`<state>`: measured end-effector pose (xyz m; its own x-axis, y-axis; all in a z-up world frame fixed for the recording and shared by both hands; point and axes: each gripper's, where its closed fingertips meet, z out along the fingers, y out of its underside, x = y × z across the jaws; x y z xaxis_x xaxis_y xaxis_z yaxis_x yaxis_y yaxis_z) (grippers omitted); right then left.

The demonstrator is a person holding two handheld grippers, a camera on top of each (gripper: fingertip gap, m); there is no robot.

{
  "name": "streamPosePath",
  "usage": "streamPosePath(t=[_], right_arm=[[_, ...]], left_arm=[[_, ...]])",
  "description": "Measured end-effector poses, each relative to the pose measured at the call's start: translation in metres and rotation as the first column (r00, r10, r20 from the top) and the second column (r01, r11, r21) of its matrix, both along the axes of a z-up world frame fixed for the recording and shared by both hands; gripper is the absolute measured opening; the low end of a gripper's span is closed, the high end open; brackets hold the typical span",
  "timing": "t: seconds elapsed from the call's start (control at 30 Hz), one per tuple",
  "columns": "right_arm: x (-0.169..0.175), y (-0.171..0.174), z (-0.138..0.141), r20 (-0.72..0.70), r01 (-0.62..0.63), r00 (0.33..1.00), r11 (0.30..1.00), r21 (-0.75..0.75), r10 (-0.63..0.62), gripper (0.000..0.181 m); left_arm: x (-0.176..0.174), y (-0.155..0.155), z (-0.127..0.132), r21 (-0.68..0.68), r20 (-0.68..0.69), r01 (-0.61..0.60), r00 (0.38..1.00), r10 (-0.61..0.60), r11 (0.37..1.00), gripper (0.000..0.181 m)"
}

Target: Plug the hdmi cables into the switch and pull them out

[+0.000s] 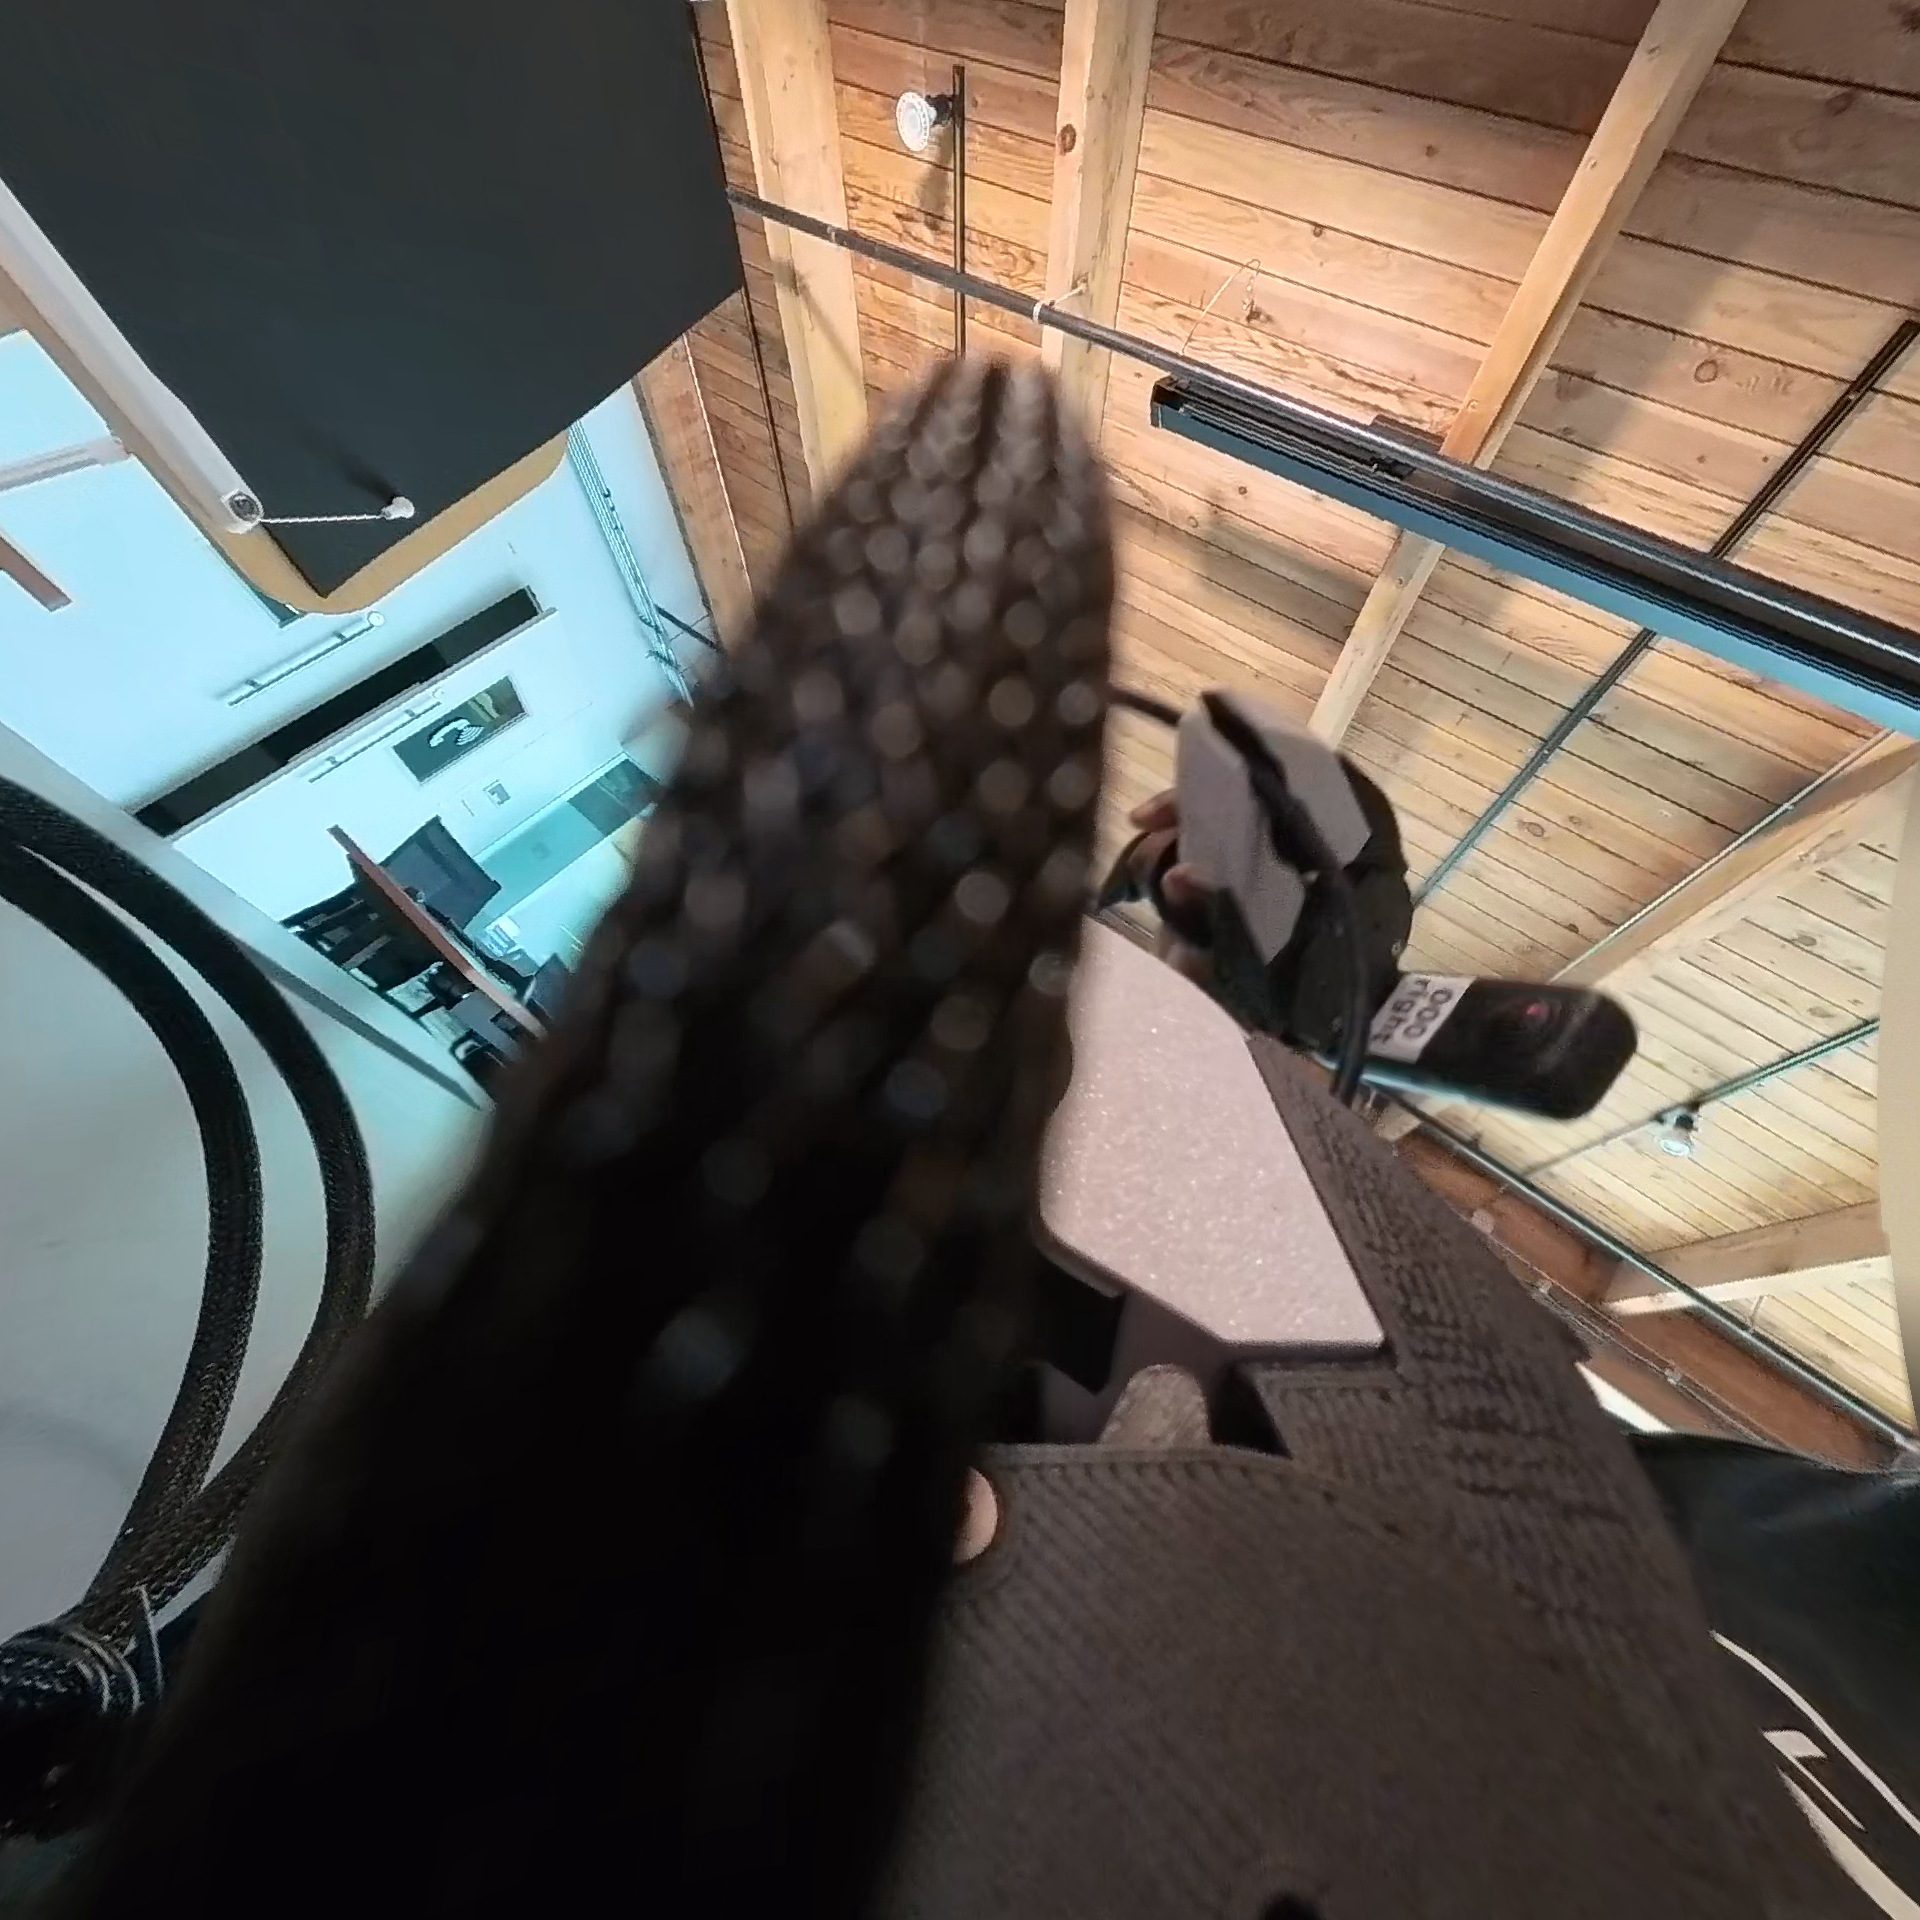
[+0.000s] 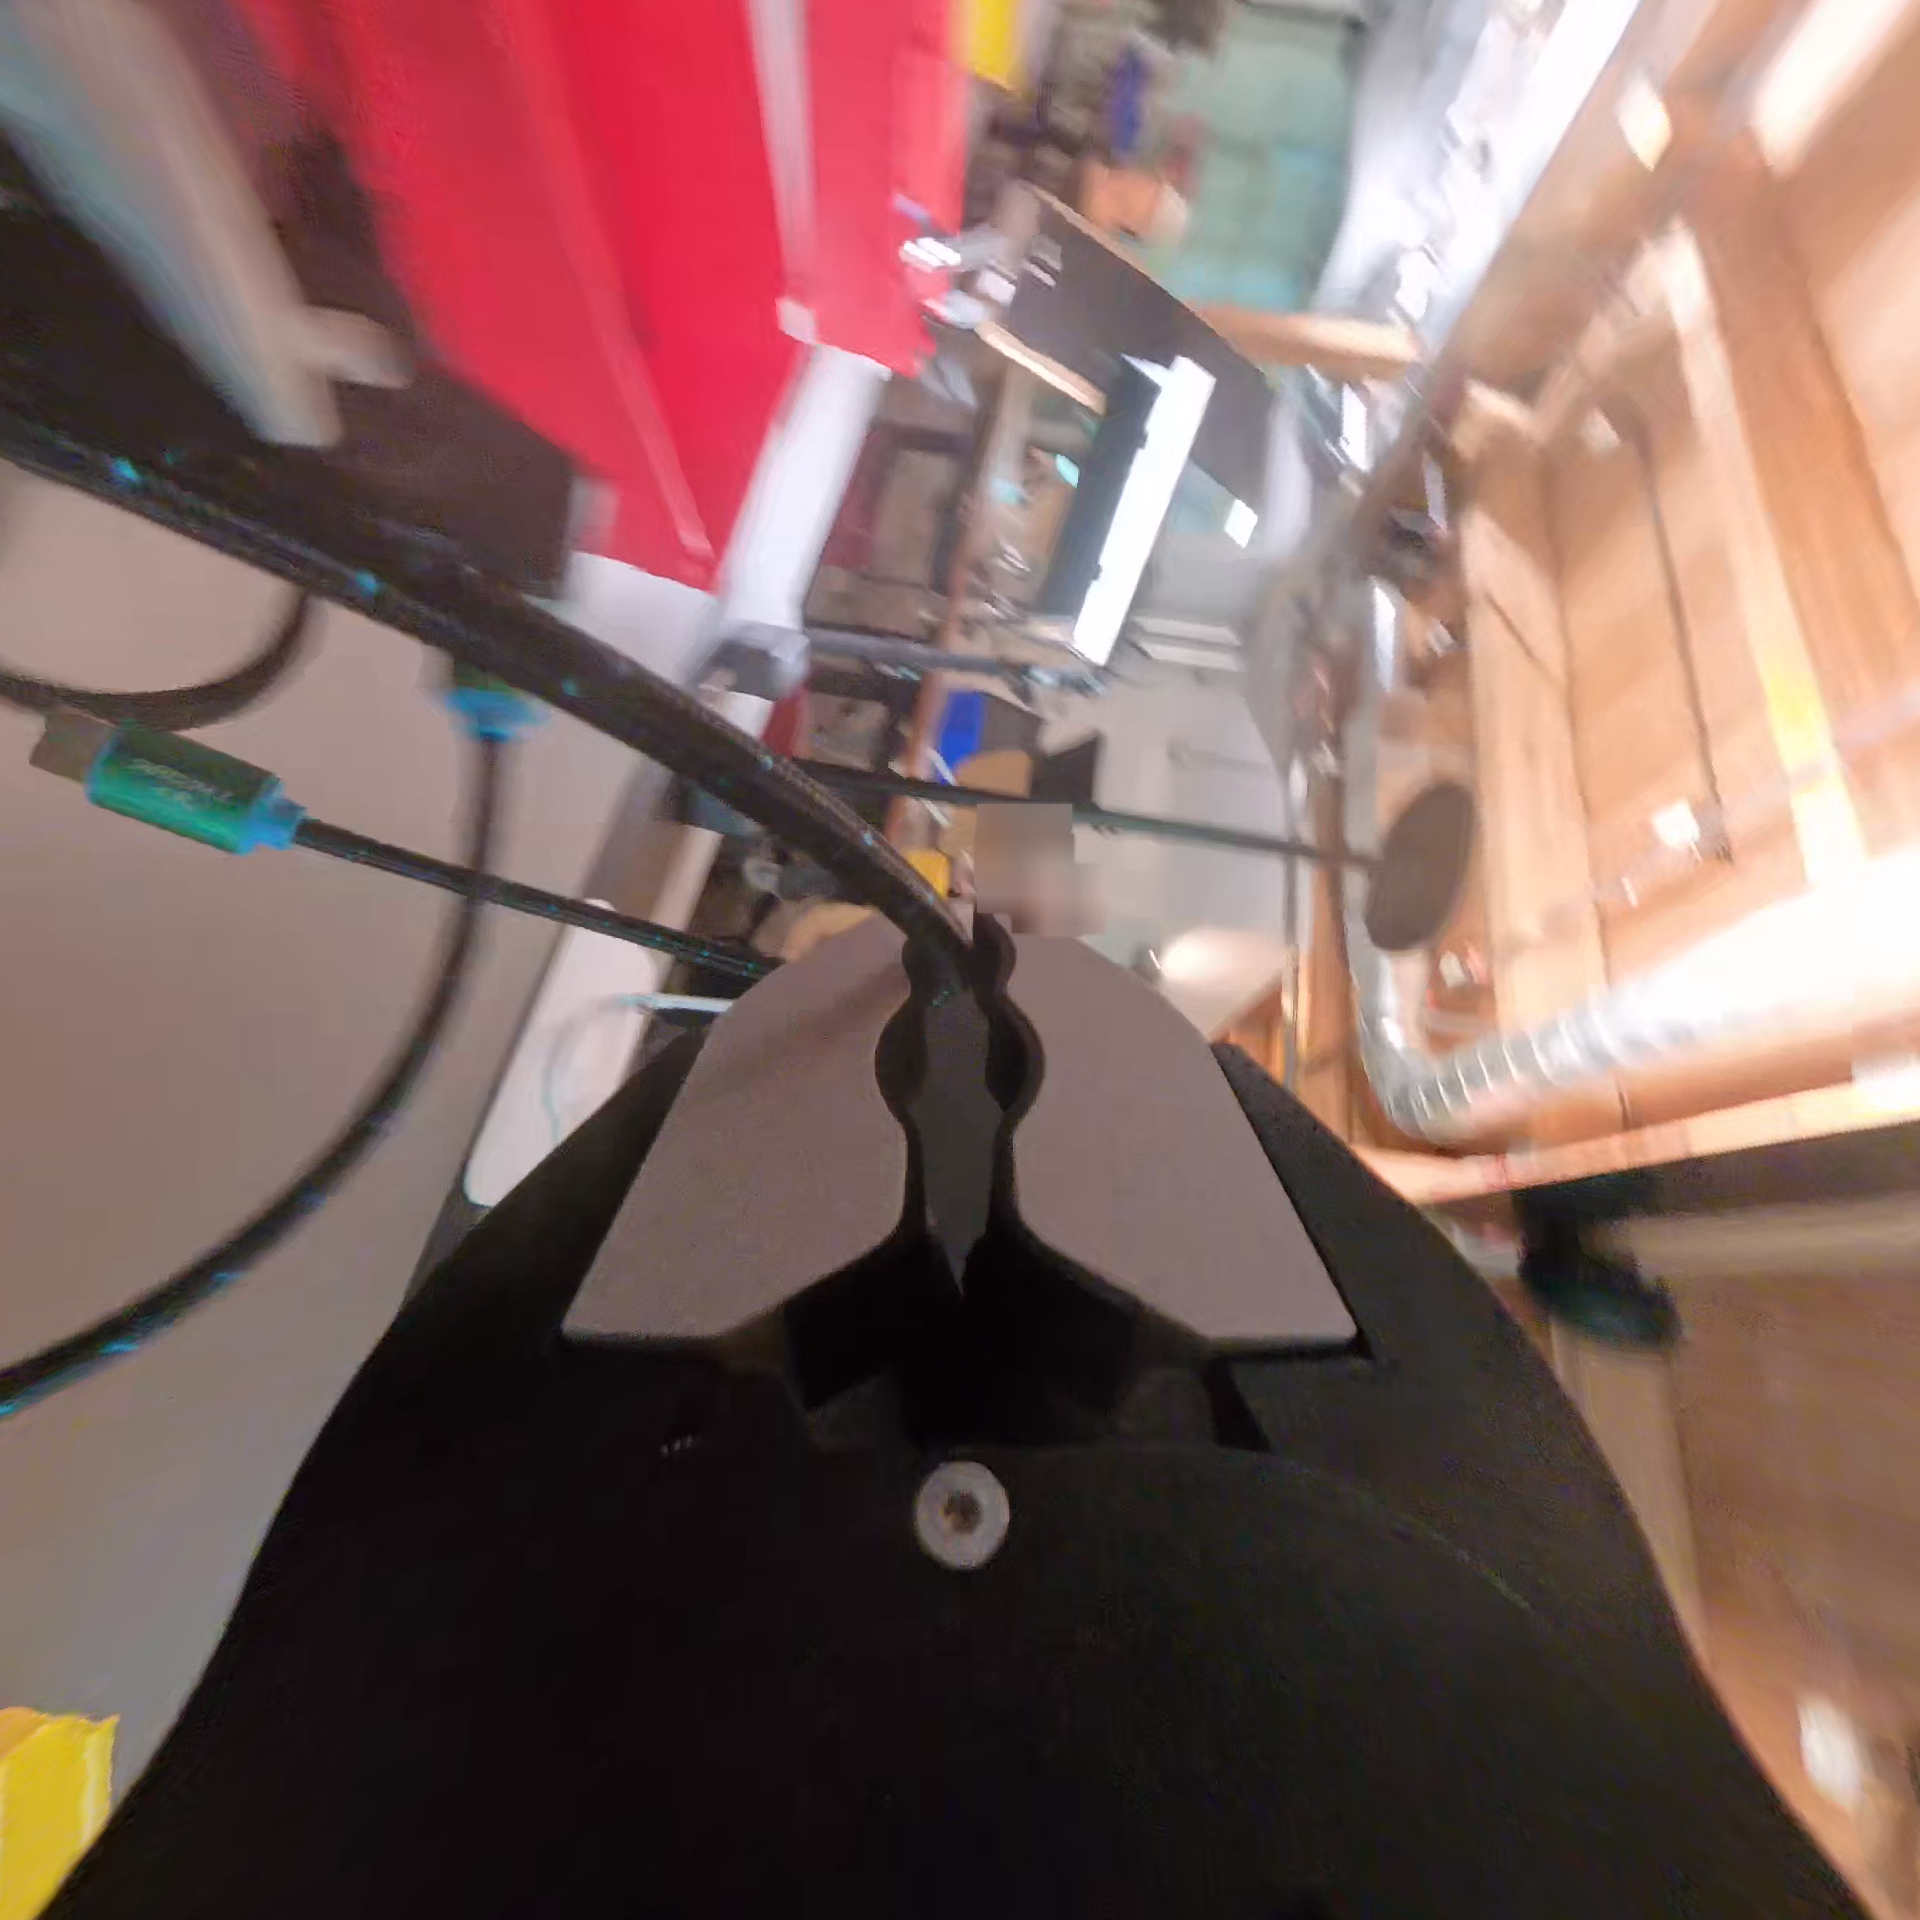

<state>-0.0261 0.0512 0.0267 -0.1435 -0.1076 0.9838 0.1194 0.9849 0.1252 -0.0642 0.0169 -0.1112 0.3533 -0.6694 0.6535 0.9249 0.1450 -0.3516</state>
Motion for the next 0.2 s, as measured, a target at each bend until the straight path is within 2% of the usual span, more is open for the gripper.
streamPosePath(t=[0.03, 0.1, 0.2], right_arm=[[0.007, 0.007, 0.025, -0.088, 0.04, 0.995, 0.998, -0.055, -0.045, 0.006], [0.028, 0.025, 0.071, -0.246, 0.121, 0.956, 0.979, -0.164, -0.159, 0.007], [0.072, 0.058, 0.122, -0.415, 0.264, 0.833, 0.923, -0.281, -0.365, 0.006]], left_arm=[[0.0, 0.0, 0.0, -0.002, -0.002, -0.001, 1.0, 0.001, 1.0, 0.086], [0.001, 0.001, -0.001, -0.006, -0.006, -0.002, 1.0, 0.002, 1.0, 0.104], [0.002, 0.002, -0.002, -0.011, -0.013, -0.003, 1.0, 0.003, 1.0, 0.131]])
